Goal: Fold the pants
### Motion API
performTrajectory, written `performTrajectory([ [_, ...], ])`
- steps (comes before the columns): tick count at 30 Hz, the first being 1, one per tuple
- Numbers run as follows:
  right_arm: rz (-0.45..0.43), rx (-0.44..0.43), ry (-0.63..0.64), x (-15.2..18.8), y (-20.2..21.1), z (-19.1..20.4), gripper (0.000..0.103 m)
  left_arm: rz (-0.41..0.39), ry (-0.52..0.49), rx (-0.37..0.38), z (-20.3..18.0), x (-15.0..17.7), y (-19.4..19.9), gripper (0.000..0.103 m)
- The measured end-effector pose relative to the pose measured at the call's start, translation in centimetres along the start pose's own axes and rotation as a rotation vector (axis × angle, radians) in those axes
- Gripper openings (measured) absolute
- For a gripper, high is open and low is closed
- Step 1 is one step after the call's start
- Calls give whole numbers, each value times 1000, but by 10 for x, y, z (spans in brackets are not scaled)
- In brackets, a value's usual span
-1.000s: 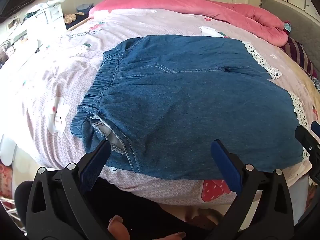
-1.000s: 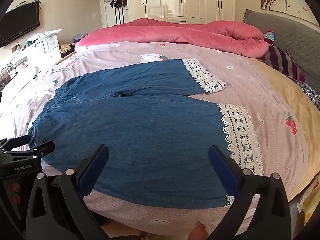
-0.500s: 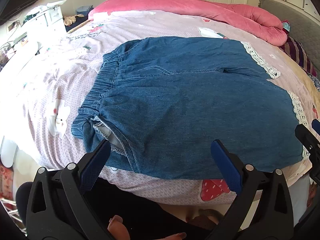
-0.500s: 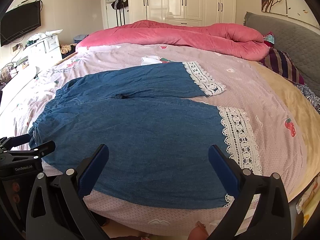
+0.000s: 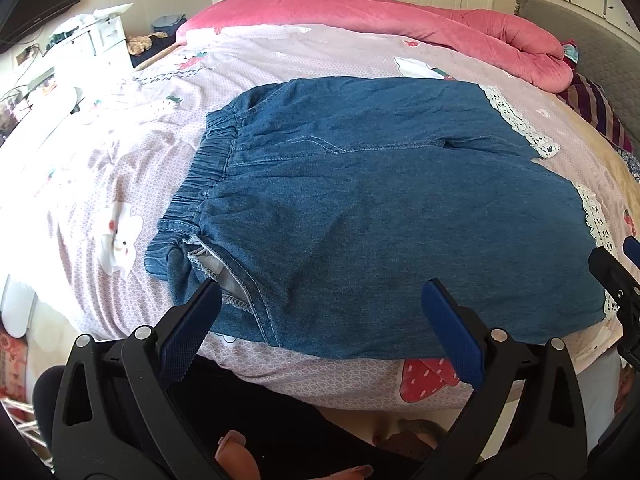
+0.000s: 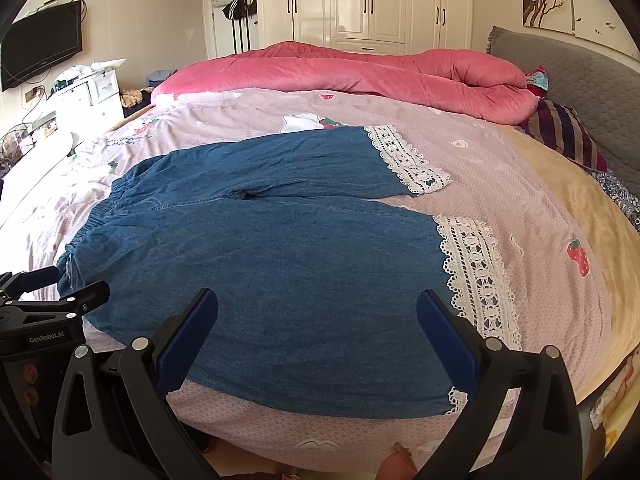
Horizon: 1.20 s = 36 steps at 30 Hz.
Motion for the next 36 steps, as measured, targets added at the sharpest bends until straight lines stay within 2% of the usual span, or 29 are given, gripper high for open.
performTrajectory([
  [24,0,-5,7,-2,-3,3,99,-17,-8,1,-2,-4,2,94],
  [36,13,-29,15,-14,-23,7,99,-15,-7,14,-2,-12,-8,94],
])
Point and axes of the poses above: each gripper's, at about its wrist camera, not at the fingertips, and y roughly against the way its jaws point, z to its left, x to its underside, the point moved 7 cm from there along -y, roughly the way its jaws point, and after that the axes turned 14 degrees about y, right-handed, at the moved point
